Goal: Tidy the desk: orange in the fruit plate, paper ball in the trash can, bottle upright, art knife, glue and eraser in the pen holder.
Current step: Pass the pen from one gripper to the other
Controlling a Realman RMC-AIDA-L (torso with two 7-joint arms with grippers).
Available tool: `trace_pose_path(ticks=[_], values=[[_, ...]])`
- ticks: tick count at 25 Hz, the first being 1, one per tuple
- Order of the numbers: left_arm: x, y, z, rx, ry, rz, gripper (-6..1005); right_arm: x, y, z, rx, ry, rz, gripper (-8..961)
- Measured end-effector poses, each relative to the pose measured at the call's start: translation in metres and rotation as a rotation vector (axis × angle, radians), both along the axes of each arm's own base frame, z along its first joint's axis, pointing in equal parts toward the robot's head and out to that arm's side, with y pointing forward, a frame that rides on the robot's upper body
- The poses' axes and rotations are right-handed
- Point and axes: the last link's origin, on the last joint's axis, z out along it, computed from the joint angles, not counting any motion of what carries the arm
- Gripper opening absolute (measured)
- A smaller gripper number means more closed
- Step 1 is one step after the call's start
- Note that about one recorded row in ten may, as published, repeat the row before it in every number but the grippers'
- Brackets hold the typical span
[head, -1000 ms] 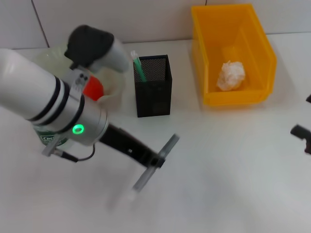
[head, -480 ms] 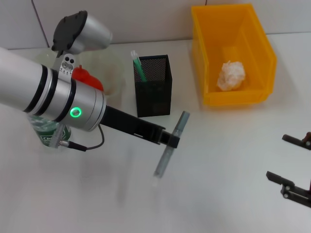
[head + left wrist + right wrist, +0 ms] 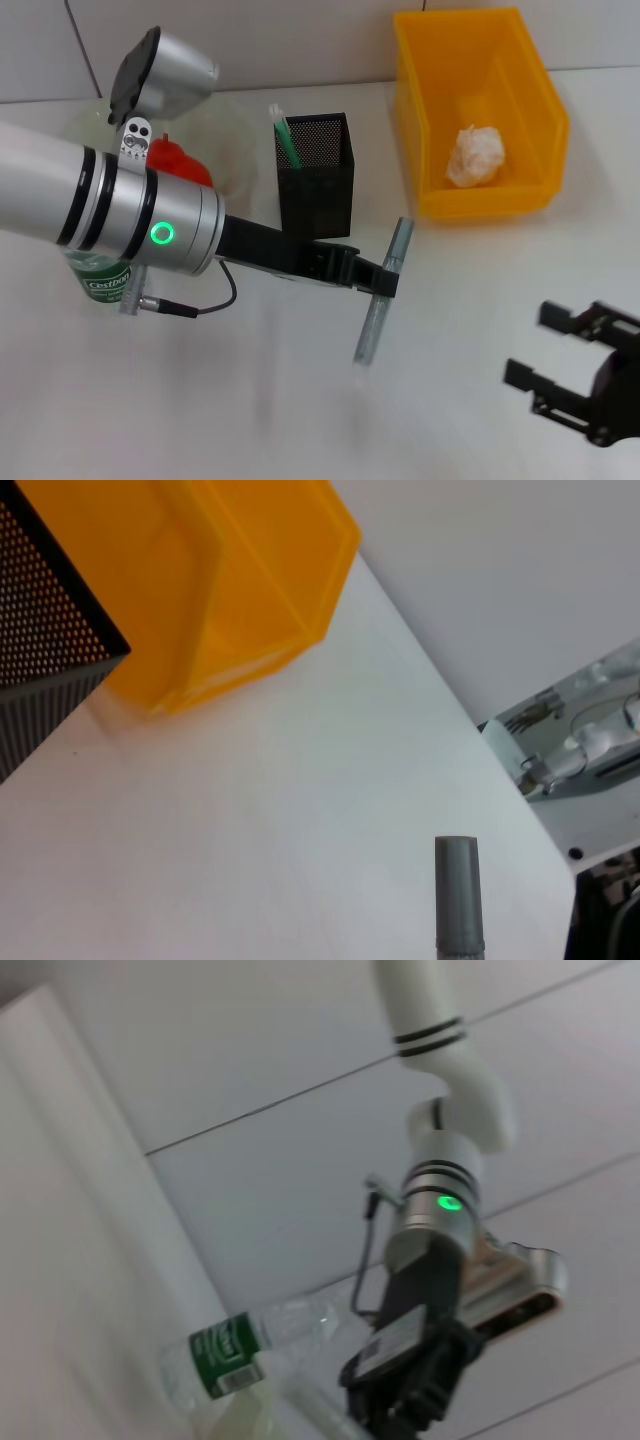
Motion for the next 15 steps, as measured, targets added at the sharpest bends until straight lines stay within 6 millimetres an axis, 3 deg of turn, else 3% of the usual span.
trace_pose_path(ticks=[3,9,15], values=[[-0.001,0.001,0.001,-0.004,-0.023,0.027,139,0.000,-0.002,-0.023,0.118,-0.109,0.089,623],[-0.003,0.001,0.001,-0.006,-0.044,0.050,138,-0.004,-0.004,-0.043,0.277,-0.205,0.179,623],[-0.003,-0.001,0.000,-0.026,-0.049,0.040,135,-0.008,-0.002,-0.051,0.368,-0.266,0.241,623]])
